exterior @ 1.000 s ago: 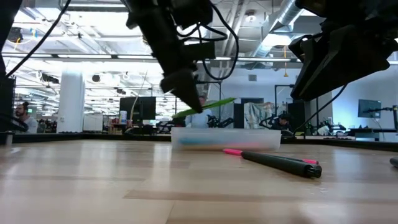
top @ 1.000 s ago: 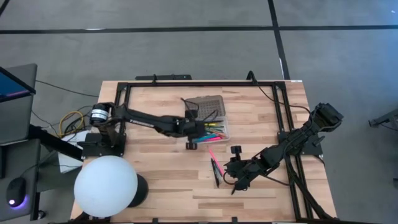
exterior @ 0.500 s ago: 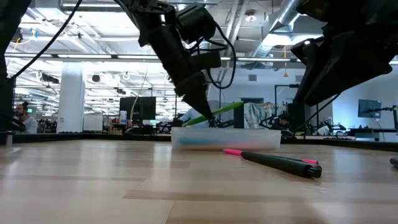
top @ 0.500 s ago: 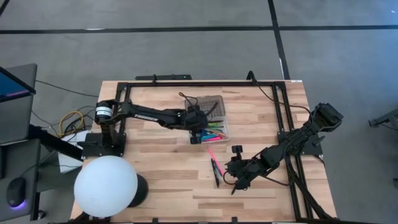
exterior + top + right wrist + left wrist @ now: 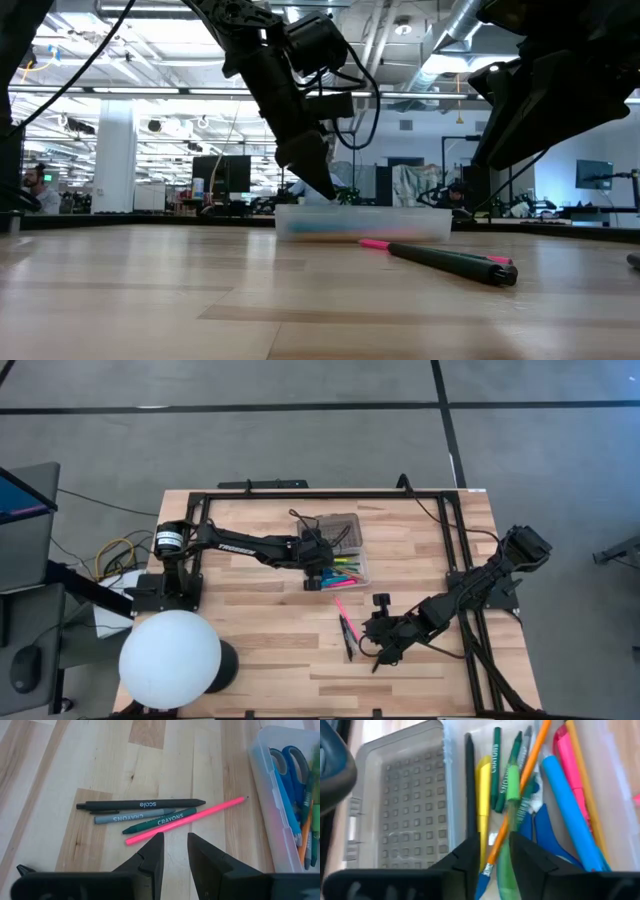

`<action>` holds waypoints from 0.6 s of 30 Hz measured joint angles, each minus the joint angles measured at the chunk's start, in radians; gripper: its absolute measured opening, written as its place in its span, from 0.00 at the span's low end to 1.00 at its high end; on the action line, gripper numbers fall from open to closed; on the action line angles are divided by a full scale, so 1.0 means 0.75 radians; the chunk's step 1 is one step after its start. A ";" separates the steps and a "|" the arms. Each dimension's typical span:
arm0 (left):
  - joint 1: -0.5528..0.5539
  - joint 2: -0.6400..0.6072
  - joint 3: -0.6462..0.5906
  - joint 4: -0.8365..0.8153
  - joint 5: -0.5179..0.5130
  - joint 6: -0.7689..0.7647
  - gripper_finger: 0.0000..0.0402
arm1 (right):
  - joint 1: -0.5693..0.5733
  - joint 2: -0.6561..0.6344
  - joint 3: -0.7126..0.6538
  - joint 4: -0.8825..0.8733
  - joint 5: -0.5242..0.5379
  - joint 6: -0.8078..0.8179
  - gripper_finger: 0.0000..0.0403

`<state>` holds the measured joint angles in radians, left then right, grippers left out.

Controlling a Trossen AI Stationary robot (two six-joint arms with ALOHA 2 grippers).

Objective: Pick & place school supplies into a supply box
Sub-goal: Put the black pen into the supply box

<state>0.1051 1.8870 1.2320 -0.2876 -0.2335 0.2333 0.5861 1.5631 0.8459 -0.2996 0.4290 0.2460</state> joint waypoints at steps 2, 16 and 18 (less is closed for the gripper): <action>0.001 0.000 0.000 0.001 -0.018 -0.002 0.29 | 0.000 0.000 0.000 -0.001 0.000 0.000 0.19; -0.068 -0.102 0.000 -0.025 -0.007 0.185 0.33 | 0.000 0.000 0.000 -0.001 0.000 0.000 0.19; -0.082 -0.147 0.000 -0.052 0.037 0.228 0.32 | 0.000 0.000 0.000 -0.001 0.000 0.010 0.19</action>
<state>0.0436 1.7764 1.2320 -0.3264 -0.2060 0.4046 0.5861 1.5631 0.8459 -0.3003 0.4290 0.2534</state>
